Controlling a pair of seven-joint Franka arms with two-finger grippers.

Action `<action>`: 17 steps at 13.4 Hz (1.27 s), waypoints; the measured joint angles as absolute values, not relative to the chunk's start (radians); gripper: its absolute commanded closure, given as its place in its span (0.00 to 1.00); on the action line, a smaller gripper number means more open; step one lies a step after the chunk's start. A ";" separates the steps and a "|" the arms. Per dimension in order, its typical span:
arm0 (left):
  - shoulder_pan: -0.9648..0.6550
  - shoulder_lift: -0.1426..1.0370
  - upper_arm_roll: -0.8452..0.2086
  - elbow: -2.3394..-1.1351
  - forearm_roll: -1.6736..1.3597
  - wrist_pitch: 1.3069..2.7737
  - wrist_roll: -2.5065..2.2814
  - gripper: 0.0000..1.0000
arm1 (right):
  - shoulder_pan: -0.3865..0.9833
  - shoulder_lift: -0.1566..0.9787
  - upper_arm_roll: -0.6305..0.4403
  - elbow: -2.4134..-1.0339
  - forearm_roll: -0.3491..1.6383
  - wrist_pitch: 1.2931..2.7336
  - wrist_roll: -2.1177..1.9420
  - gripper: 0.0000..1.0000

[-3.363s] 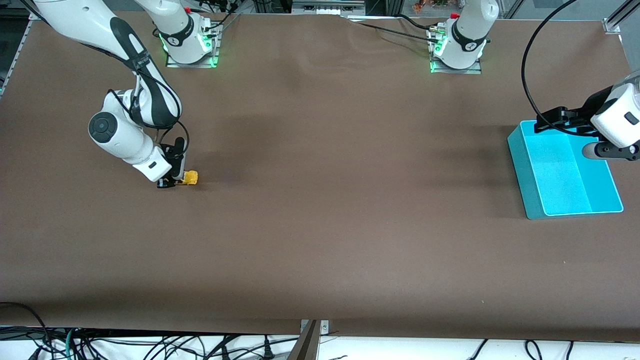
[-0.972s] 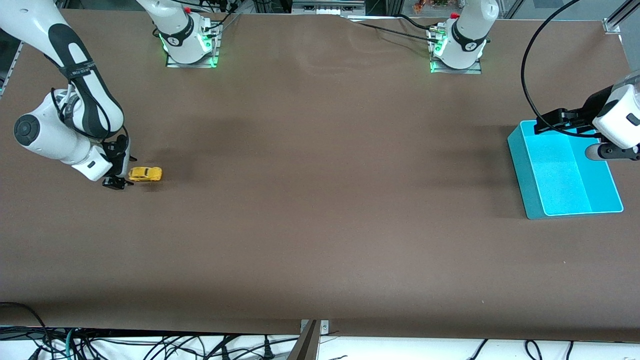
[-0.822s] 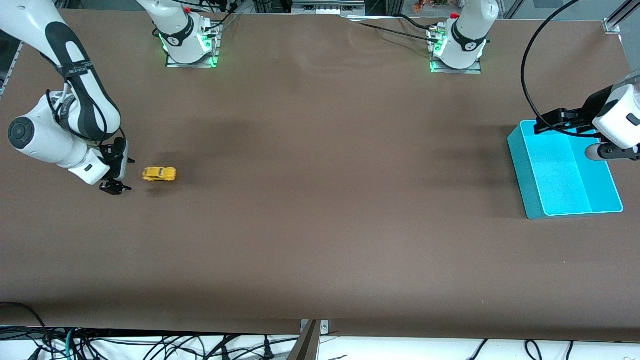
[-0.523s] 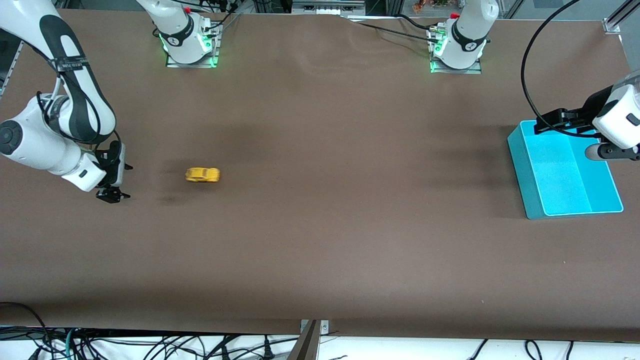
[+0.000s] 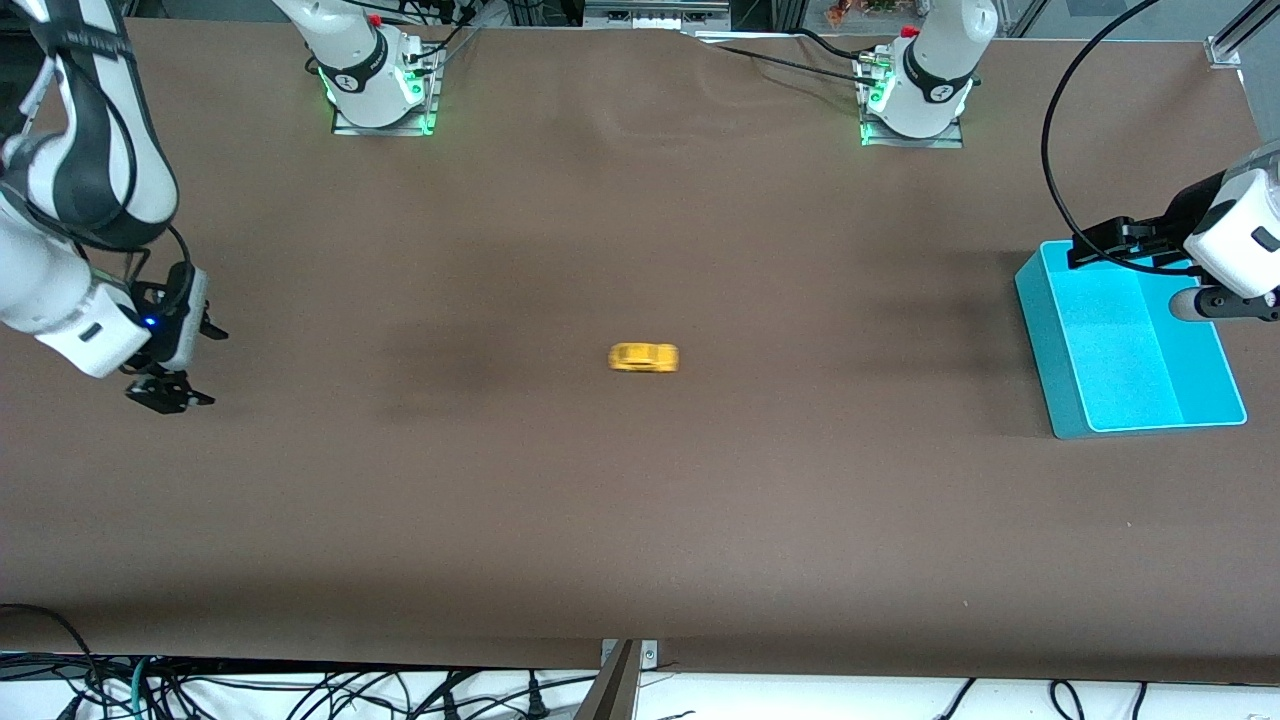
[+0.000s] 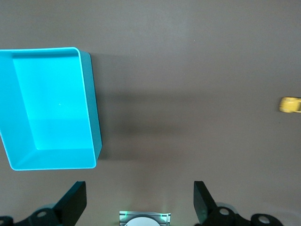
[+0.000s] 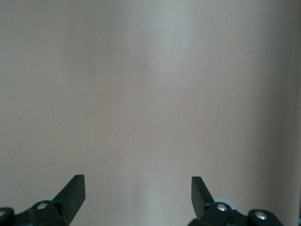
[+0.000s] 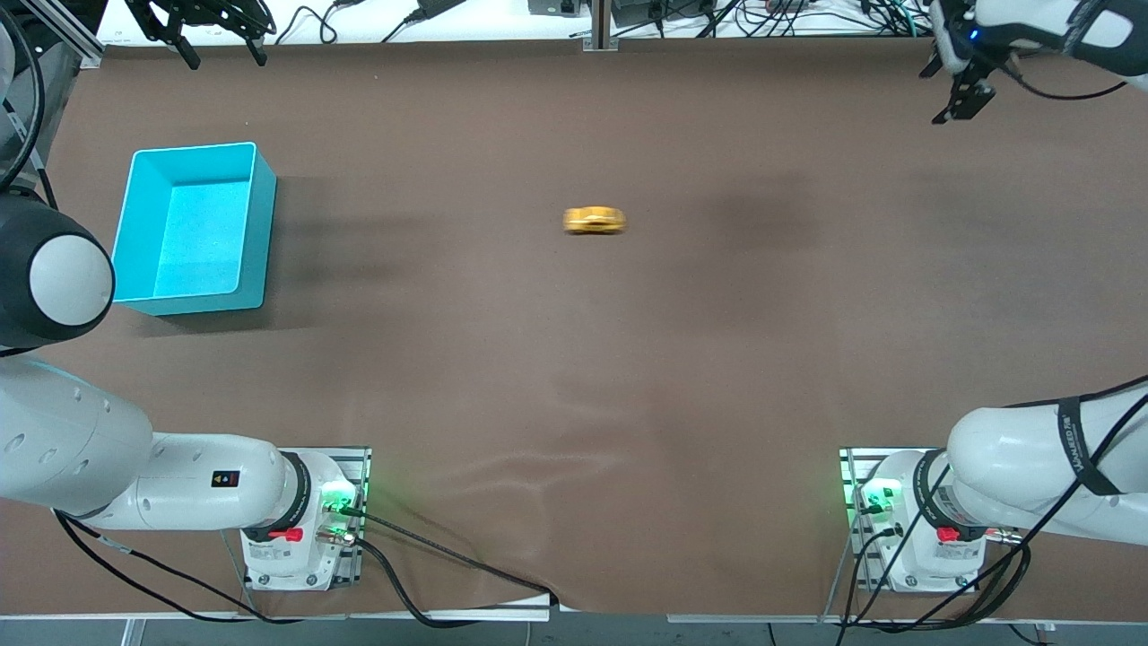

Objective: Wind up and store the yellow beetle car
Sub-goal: 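Return the right arm to rest while the left gripper reaches the car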

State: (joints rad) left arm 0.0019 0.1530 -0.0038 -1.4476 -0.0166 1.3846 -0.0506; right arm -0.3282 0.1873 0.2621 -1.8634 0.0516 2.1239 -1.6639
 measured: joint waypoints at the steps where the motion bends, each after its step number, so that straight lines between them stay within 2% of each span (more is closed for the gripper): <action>1: 0.002 0.153 -0.004 -1.448 -0.017 1.385 -0.051 0.00 | -0.328 0.151 0.265 -1.863 0.052 2.098 -1.594 0.00; 7: -0.004 0.168 -0.012 -1.448 -0.017 1.337 -0.030 0.00 | -0.319 -0.007 0.272 -1.861 0.041 1.976 -1.121 0.00; 13: -0.041 0.210 -0.027 -1.448 -0.017 1.329 0.328 0.00 | -0.290 -0.067 0.272 -1.839 0.035 1.827 -0.552 0.00; 17: -0.013 0.278 -0.019 -1.449 -0.017 1.345 0.633 0.00 | -0.259 -0.087 0.250 -1.823 0.035 1.747 -0.324 0.00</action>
